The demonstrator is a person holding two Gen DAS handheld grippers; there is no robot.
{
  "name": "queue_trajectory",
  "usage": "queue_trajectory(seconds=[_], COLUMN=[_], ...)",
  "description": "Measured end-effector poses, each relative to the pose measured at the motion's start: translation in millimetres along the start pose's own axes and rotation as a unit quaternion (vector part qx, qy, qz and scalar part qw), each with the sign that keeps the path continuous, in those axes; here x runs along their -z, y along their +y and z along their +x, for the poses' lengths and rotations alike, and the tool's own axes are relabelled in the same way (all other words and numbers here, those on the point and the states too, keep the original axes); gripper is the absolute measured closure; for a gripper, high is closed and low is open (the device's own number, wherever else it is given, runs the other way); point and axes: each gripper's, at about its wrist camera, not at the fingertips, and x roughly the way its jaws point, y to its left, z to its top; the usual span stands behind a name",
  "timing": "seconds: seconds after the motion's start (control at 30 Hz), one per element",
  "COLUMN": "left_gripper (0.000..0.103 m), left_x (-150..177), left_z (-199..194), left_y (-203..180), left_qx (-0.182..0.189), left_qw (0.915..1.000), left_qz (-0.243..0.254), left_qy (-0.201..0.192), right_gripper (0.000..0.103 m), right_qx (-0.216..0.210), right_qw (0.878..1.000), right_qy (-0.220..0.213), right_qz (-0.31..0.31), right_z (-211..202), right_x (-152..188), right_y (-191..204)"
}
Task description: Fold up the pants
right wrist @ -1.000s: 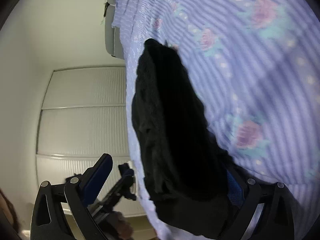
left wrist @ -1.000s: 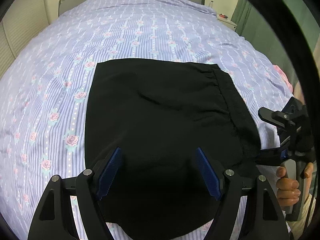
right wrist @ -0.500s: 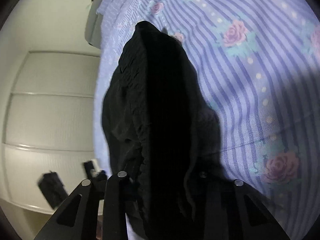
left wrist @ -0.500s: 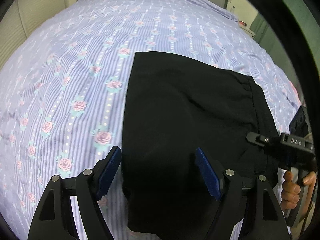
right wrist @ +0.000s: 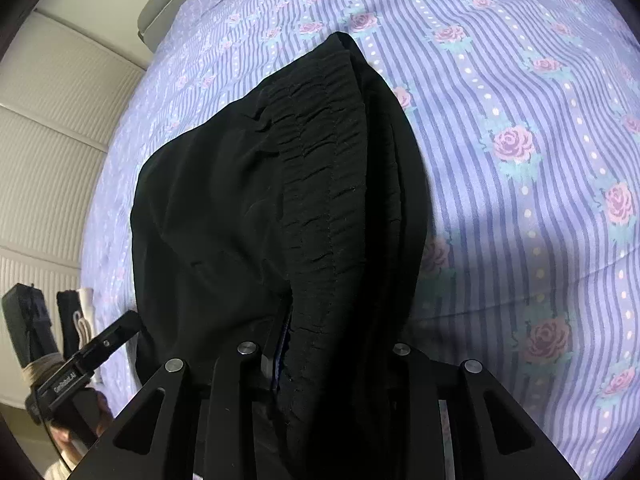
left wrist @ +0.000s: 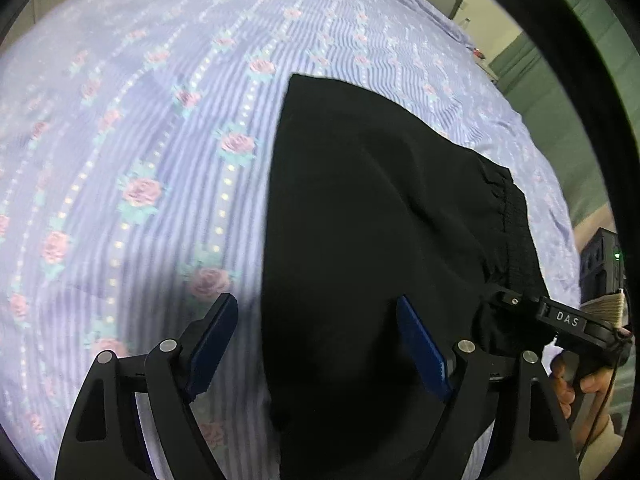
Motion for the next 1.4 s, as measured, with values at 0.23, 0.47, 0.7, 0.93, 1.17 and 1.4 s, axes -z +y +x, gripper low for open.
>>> queue_trajectory(seconds=[0.23, 0.47, 0.7, 0.93, 1.17, 1.4], left_gripper=[0.017, 0.039, 0.045, 0.074, 0.084, 0.091], left_x=[-2.2, -10.2, -8.7, -8.1, -9.0, -11.2], left_z=[16.5, 30.6, 44.8, 46.1, 47.8, 13.7], left_y=[18.9, 40.8, 47.3, 29.5, 0.9, -49.6], left_qx=[0.076, 0.215, 0.234, 0.270, 0.150, 0.022], left_qw=[0.9956, 0.9718, 0.9641, 0.9525, 0.9839, 0.9983], left_qz=[-0.055, -0.089, -0.113, -0.119, -0.071, 0.054], left_qy=[0.000, 0.034, 0.056, 0.074, 0.067, 0.010], right_gripper=[0.074, 0.073, 0.073, 0.073, 0.073, 0.075], right_qx=[-0.004, 0.023, 0.047, 0.037, 0.017, 0.089], right_qw=[1.000, 0.999, 0.998, 0.999, 1.000, 0.994], right_qy=[-0.002, -0.008, -0.012, -0.022, -0.025, -0.052], right_qz=[0.001, -0.024, -0.042, -0.020, 0.004, -0.048], right_z=[-1.7, -1.1, 4.6, 9.0, 3.5, -10.2], right_x=[-0.5, 0.6, 0.3, 2.0, 1.2, 14.2], right_y=[-8.2, -0.2, 14.2, 17.8, 2.8, 33.0])
